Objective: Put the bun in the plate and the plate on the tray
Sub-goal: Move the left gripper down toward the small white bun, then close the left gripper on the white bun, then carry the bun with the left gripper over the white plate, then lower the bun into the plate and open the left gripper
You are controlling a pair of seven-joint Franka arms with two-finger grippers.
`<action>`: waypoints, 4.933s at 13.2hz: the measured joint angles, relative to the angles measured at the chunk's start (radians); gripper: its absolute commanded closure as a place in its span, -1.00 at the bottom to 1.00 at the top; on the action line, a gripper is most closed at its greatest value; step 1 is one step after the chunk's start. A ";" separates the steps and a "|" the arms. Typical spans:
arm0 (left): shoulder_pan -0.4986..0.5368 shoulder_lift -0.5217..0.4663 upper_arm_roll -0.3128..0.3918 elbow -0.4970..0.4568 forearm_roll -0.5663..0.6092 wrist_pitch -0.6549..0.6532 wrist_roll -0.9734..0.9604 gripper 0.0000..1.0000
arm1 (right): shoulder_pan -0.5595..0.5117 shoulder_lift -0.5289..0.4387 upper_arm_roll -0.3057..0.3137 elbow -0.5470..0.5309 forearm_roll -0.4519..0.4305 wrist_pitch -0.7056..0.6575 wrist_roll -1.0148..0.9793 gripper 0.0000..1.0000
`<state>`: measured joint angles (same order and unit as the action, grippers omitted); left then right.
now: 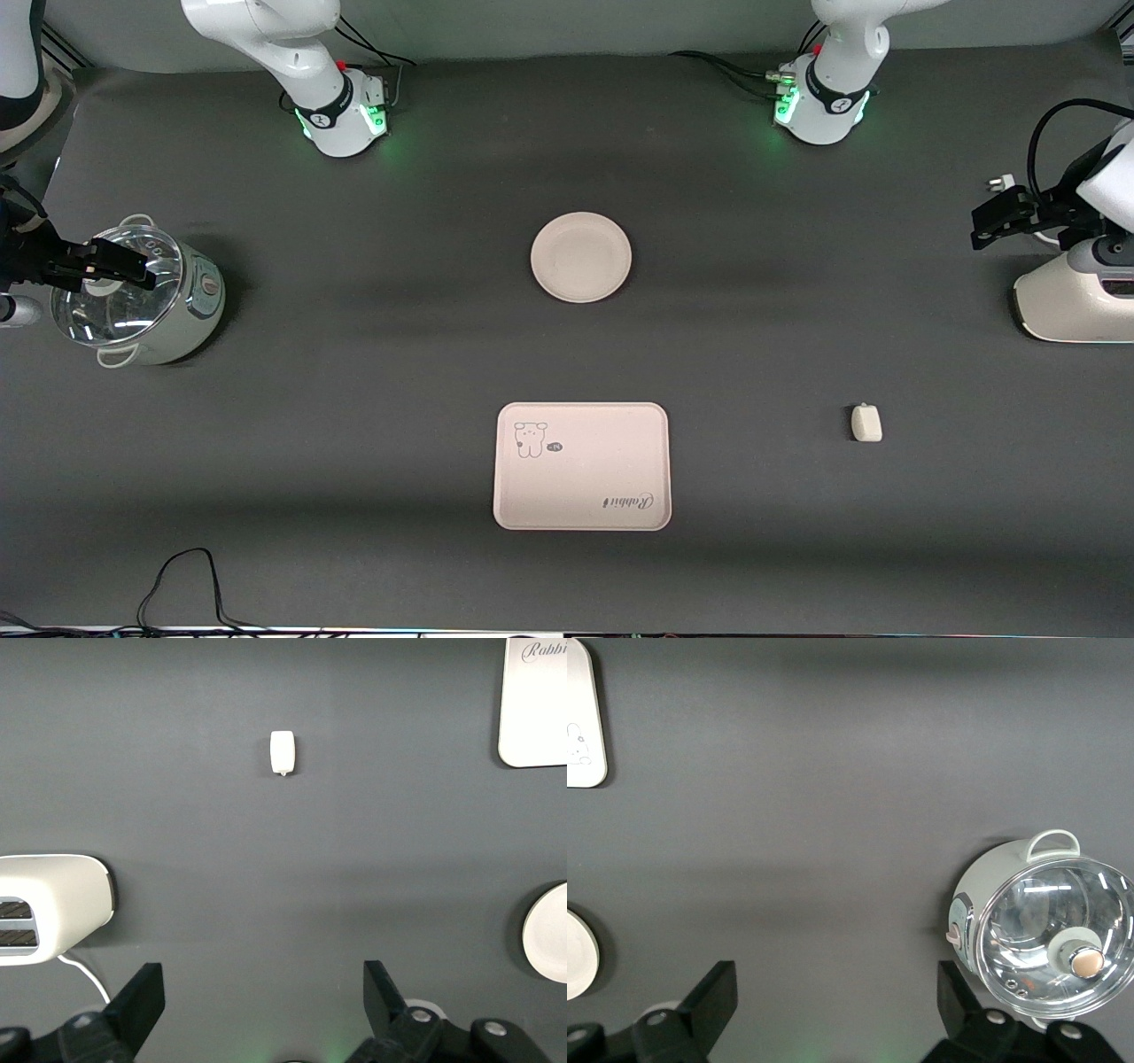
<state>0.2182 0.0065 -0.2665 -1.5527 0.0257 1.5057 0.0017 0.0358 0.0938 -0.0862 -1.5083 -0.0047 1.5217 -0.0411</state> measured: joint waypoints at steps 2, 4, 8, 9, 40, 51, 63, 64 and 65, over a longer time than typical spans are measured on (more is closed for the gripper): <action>0.001 0.002 0.000 0.000 -0.004 0.000 0.002 -1.00 | 0.000 0.000 -0.001 -0.001 0.000 0.000 0.000 -1.00; 0.002 0.008 0.000 -0.001 -0.005 0.010 0.003 -1.00 | 0.000 0.000 -0.001 -0.002 0.000 0.000 0.000 -1.00; 0.000 0.130 -0.005 -0.028 -0.006 0.214 0.006 -1.00 | 0.000 0.000 -0.001 -0.004 0.000 0.000 0.000 -1.00; 0.000 0.190 -0.006 -0.034 -0.006 0.278 0.007 -1.00 | 0.000 0.000 -0.001 -0.004 0.000 0.000 0.000 -1.00; -0.069 0.401 -0.292 -0.115 0.168 0.370 -0.471 1.00 | 0.000 0.000 -0.001 -0.010 0.000 0.000 0.000 -1.00; -0.417 0.596 -0.495 -0.175 0.228 0.669 -1.217 0.95 | 0.000 0.000 -0.002 -0.011 0.000 0.000 0.000 -1.00; -0.613 0.732 -0.329 -0.192 0.299 0.770 -1.242 -0.32 | -0.001 0.000 -0.002 -0.011 0.000 0.000 0.000 -1.00; -0.613 0.732 -0.328 -0.193 0.300 0.770 -1.242 -0.32 | 0.000 0.000 -0.002 -0.011 0.000 0.000 0.000 -1.00; -0.613 0.732 -0.328 -0.193 0.301 0.770 -1.242 -0.32 | 0.000 0.000 -0.002 -0.011 0.000 0.000 0.000 -1.00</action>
<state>-0.3950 0.7388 -0.5945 -1.7456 0.3265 2.2755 -1.2403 0.0353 0.0941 -0.0885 -1.5193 -0.0047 1.5216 -0.0410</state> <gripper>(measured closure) 0.335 0.000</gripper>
